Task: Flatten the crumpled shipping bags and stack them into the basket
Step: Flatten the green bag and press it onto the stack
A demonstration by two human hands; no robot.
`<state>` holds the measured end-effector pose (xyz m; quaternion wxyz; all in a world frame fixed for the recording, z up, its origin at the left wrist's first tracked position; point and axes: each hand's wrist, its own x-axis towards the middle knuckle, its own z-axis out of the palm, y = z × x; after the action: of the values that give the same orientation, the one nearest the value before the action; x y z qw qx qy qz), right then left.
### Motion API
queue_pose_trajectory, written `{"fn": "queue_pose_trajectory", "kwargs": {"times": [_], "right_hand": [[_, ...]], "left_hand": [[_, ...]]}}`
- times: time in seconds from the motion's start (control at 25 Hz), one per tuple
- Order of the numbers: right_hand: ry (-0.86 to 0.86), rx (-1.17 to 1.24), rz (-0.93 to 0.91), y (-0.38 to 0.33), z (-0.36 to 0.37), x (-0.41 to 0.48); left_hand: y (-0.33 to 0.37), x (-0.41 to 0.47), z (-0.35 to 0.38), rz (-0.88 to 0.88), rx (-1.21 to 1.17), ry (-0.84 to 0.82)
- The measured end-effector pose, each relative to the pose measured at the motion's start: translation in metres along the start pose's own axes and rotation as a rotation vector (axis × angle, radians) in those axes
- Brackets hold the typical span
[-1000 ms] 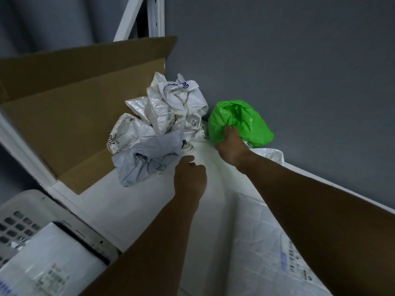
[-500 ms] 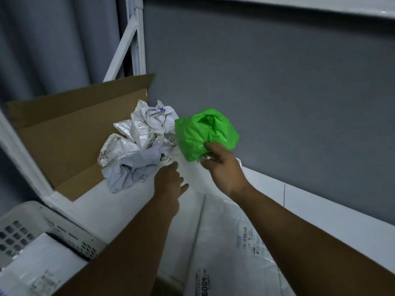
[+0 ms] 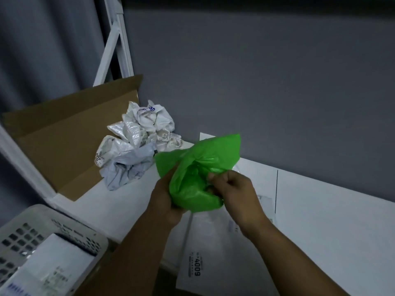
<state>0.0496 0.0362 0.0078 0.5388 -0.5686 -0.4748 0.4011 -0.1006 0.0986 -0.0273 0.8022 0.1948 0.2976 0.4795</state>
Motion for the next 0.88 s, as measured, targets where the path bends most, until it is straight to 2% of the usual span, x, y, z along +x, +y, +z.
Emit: {"fn": "queue_pose_trajectory", "kwargs": {"times": [0.12,0.2,0.36,0.48,0.6,0.72,0.8,0.88], "right_hand": [[0.028,-0.169,0.135,0.005,-0.003,0.022],[-0.010,-0.135,0.203,0.010,-0.005,0.031],[0.052,0.037,0.219,0.011,-0.013,0.038],[0.094,0.127,0.201,0.011,-0.015,0.038],[0.158,0.242,0.200,0.011,-0.023,0.045],[0.296,0.403,0.182,0.004,-0.042,0.049],[0.392,0.479,0.207,0.004,-0.056,0.048],[0.327,0.545,0.280,0.005,-0.062,0.045]], "left_hand": [[-0.012,0.013,0.007,0.046,0.100,0.066],[-0.021,0.018,0.012,0.041,0.158,0.104],[-0.032,0.019,0.016,0.017,0.253,0.126],[-0.030,0.022,0.016,0.022,0.222,0.118],[-0.017,0.028,0.006,0.099,0.170,0.209],[-0.004,0.030,-0.006,0.171,0.112,0.321],[-0.001,0.029,-0.009,0.206,0.074,0.336],[0.000,0.027,-0.007,0.231,0.050,0.341]]}}
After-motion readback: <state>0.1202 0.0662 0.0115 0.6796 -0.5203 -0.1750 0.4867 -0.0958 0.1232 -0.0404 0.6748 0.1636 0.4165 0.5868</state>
